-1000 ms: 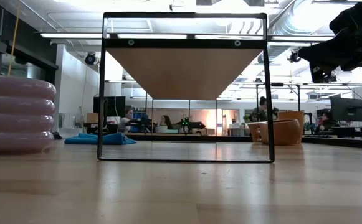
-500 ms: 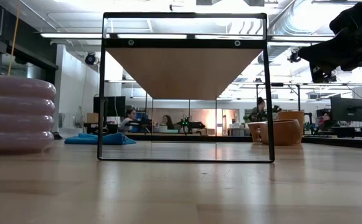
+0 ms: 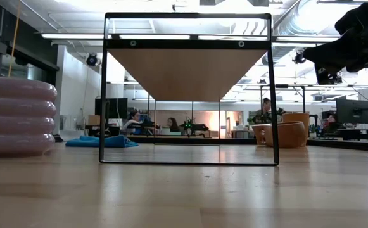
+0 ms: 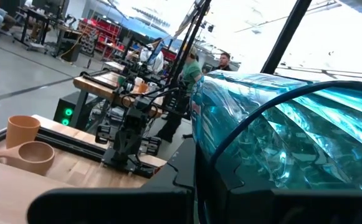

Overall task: Stack small to large cups/mugs on shelf
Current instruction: Put the blue cup on the shelf

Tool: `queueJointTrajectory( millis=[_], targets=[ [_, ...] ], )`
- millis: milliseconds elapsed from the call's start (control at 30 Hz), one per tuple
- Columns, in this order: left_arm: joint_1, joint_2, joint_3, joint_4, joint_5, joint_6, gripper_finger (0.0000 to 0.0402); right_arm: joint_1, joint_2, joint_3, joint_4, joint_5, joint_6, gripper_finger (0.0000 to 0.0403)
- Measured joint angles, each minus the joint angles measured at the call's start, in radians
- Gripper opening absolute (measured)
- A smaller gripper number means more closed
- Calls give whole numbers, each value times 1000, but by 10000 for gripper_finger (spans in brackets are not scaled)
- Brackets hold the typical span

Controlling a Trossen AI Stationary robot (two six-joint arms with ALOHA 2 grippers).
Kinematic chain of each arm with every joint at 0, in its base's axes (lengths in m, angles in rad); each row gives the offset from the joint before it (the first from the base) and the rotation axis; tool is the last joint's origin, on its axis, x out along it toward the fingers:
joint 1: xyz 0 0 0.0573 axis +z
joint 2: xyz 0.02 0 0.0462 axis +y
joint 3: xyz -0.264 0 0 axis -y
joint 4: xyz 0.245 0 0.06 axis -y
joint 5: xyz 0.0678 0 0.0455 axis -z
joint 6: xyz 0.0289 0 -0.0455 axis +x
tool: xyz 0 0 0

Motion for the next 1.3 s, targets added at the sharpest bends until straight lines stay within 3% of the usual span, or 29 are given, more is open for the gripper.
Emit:
queueJointTrajectory(
  millis=[600,833,1067,1300],
  targets=[
    [0,17,0,-6,-146,-27,0,0,0,0,0,0,0,0],
    [0,37,-8,-5,-141,-29,0,0,0,0,0,0,0,0],
    [0,35,-93,19,-90,-75,0,0,0,0,0,0,0,0],
    [0,35,-228,234,-80,-63,0,0,0,0,0,0,0,0]
  ],
)
